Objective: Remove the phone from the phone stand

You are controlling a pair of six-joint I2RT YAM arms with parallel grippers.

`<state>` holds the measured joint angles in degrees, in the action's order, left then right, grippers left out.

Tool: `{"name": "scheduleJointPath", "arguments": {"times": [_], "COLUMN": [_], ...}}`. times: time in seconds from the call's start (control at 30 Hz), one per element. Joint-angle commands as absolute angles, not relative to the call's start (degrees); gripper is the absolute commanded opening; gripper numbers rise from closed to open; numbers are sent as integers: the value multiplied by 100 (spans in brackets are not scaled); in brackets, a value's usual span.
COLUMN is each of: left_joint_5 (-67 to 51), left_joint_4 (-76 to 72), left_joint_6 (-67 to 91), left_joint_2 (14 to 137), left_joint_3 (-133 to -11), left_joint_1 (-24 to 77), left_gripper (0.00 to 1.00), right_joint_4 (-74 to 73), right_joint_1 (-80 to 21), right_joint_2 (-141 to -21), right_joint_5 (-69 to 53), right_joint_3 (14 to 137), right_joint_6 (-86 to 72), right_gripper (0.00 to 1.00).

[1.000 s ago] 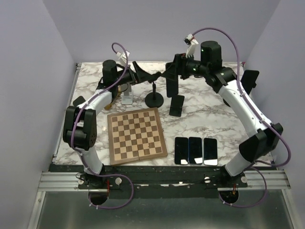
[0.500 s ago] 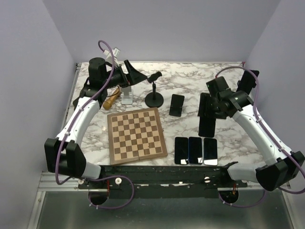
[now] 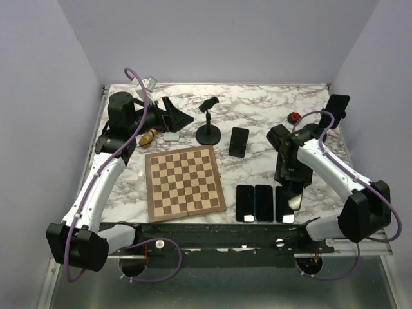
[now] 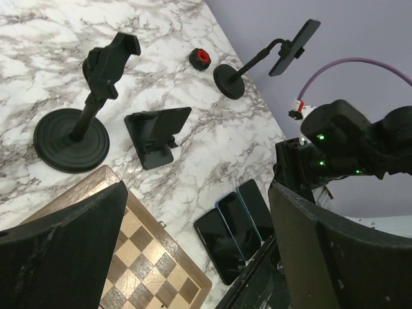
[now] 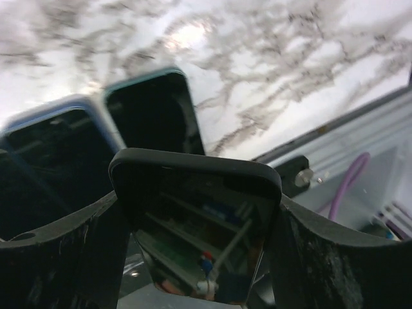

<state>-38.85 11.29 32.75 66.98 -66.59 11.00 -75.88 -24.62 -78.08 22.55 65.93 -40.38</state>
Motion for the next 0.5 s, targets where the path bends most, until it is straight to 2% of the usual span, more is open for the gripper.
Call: {"name": "scheduleJointPath", "arguments": {"times": [0.0, 0.27, 0.47], "left_joint_5": [-3824, -3970, -3845], "left_joint_4": [940, 534, 585], "left_joint_6": [3238, 3557, 3454], "left_joint_2": [6555, 6308, 6124], "left_joint_3": [-6393, -6093, -6062], "left_joint_1": [1140, 1151, 1287], "left_gripper": [99, 99, 98], "right_joint_4": [-8081, -8139, -8062], "right_joint_1": [-2432, -2435, -2416], "right_joint_2": [-8282, -9219, -9643], "right_joint_5": [2939, 3174, 3475], "right_joint_3": [6363, 6411, 6932], "right_joint_6": [-4708, -4912, -4954], "right_gripper": [1, 1, 1]}}
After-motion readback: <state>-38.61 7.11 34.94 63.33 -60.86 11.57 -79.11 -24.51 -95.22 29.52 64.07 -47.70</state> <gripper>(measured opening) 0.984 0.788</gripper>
